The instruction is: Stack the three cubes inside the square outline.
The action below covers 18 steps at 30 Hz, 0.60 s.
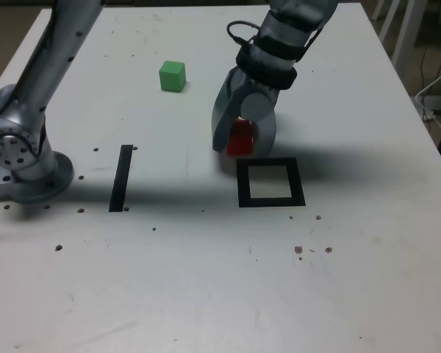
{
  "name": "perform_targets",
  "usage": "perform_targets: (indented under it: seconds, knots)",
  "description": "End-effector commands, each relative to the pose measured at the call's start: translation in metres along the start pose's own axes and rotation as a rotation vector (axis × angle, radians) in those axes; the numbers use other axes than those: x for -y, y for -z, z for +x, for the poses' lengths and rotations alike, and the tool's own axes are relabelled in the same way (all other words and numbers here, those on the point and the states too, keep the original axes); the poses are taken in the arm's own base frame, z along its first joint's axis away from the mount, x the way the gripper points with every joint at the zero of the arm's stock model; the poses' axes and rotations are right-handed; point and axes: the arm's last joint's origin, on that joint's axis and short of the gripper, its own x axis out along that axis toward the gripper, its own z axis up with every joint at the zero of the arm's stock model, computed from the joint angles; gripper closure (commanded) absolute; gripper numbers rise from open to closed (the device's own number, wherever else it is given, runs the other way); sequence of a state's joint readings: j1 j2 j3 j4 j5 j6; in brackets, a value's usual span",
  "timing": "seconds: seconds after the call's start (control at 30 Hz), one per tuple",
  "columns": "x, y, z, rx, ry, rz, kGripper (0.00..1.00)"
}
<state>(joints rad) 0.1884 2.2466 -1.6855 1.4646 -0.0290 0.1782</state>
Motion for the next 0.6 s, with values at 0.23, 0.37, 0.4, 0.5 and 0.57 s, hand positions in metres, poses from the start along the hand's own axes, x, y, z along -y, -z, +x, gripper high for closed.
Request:
perform_targets:
  seconds: [0.23, 0.37, 0.4, 0.5, 0.57]
  knots:
    - [0.015, 0.002, -0.008, 0.014, -0.022, 0.031, 0.70]
    - [0.031, 0.005, -0.016, 0.033, -0.037, 0.046, 0.70]
    - [0.035, 0.005, -0.017, 0.037, -0.039, 0.049, 0.70]
    - [0.046, 0.008, -0.021, 0.048, -0.044, 0.056, 0.70]
    - [0.054, 0.008, -0.024, 0.056, -0.046, 0.062, 0.70]
